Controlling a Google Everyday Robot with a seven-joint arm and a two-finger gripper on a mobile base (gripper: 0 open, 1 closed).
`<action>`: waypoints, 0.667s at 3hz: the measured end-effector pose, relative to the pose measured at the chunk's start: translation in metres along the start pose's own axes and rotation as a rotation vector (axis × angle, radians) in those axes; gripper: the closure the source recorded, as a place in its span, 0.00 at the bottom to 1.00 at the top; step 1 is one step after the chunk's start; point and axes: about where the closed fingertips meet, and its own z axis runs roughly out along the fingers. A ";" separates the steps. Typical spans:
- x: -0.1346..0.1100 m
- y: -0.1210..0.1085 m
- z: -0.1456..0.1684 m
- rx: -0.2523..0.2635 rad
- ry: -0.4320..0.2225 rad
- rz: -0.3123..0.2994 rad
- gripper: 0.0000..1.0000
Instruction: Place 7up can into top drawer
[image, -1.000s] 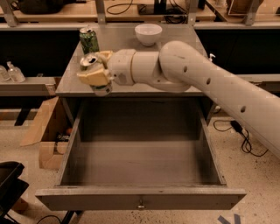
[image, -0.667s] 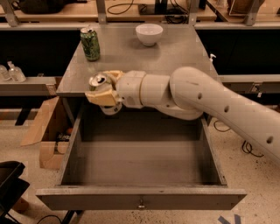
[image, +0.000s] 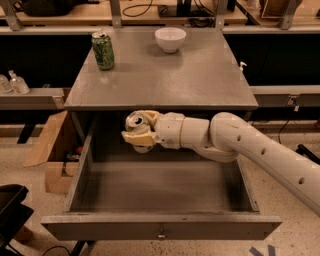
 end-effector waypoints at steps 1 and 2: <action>0.069 -0.042 -0.007 -0.050 0.004 -0.043 1.00; 0.072 -0.048 -0.009 -0.048 0.005 -0.047 1.00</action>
Offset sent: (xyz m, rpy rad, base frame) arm 0.0695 -0.0568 -0.0891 -0.0494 -0.0518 0.0513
